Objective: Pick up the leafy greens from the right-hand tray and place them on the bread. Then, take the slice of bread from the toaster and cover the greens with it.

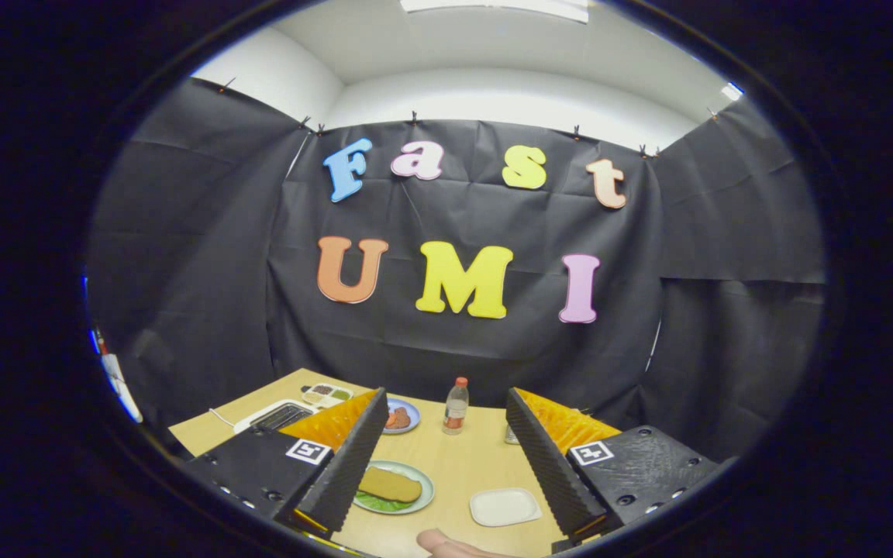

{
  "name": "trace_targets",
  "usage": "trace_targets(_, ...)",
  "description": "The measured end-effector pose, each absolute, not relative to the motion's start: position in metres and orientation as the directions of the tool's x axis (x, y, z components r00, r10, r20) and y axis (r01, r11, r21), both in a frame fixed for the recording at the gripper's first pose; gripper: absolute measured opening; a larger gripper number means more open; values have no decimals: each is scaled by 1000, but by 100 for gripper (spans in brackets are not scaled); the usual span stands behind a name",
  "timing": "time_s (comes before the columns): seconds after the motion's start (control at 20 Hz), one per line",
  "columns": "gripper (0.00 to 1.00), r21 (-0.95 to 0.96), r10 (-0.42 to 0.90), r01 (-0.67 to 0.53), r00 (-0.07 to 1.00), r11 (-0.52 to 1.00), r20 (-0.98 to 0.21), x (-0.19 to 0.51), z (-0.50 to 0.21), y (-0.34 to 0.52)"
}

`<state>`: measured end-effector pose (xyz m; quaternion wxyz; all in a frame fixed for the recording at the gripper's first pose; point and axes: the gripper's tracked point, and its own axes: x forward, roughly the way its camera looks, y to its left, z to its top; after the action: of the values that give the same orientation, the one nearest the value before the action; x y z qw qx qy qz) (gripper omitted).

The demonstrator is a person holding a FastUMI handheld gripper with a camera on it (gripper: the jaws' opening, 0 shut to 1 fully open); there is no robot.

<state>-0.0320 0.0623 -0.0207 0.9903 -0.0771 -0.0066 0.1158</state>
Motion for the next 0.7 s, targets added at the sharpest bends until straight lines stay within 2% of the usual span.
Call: trace_targets(0.7, 96, -146, 280, -281, 960, 948, -31, -20, -34, 50)
